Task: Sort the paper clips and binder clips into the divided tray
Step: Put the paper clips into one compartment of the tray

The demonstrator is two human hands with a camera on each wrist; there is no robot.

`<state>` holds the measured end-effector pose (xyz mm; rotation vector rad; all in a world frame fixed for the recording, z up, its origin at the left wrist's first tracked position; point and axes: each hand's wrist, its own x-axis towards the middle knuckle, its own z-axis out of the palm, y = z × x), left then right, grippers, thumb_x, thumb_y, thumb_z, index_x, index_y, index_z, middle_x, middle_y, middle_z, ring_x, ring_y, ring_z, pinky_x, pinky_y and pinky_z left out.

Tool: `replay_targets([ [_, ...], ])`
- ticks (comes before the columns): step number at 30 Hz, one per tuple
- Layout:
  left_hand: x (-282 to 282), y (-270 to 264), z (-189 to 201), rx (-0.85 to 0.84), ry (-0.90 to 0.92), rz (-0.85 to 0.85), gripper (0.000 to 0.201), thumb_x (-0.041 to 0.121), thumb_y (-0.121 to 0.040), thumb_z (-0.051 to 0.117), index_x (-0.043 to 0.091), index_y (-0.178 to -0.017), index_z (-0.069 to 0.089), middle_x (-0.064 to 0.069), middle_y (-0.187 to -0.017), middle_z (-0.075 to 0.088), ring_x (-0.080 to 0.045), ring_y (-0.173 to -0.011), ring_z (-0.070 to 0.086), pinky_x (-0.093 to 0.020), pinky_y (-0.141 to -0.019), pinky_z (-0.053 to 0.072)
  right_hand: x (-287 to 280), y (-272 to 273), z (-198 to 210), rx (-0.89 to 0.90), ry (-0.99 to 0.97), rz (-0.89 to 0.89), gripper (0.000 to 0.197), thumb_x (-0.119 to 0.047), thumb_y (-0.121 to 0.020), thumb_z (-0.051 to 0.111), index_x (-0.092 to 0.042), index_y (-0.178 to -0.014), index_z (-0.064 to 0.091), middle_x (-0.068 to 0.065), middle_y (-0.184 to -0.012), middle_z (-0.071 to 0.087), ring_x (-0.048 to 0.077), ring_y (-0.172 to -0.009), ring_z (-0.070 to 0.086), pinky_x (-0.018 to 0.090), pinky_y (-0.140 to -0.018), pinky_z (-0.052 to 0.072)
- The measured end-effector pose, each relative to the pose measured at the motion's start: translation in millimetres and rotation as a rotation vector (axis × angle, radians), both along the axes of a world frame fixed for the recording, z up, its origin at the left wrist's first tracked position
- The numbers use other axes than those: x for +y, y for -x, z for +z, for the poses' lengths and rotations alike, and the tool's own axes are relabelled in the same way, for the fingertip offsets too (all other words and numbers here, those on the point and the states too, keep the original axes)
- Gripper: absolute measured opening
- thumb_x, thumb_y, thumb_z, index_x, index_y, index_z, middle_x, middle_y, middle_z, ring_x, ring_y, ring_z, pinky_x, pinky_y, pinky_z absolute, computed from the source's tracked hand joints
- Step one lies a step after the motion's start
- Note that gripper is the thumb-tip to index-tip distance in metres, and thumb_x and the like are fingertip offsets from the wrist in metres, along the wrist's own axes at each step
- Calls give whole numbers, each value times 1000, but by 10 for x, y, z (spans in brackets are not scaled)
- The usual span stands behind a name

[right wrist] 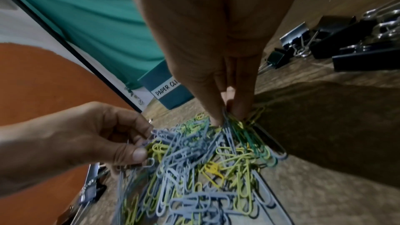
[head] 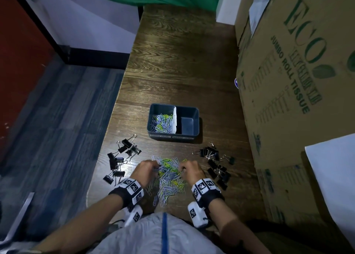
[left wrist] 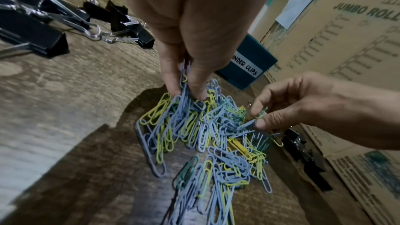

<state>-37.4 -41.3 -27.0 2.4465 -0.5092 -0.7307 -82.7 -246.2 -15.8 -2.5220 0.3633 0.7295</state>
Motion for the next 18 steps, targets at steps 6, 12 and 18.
replay_targets([
  [6,78,-112,160,-78,74,18,18,-1,-79,72,12,-90,73,2,-82,69,-9,-72,63,-5,-62,42,-93,-73,151,1,-11,-42,21,-1,-88,69,-18,-98,78,1,-109,74,16,-92,70,26,-81,57],
  [12,61,-316,569,-189,184,28,21,1,-79,74,9,-99,73,1,-86,71,-4,-72,64,-8,-69,50,-156,-55,300,-37,-20,-70,24,-2,-90,66,-20,-97,80,0,-109,75,16,-93,70,26,-83,57],
  [18,-174,-744,1148,-309,259,83,17,12,-86,68,11,-103,70,2,-91,70,4,-73,60,-2,-68,47,-146,-43,500,-114,-58,-60,16,-6,-89,70,-17,-96,79,0,-103,75,14,-89,70,17,-70,49],
])
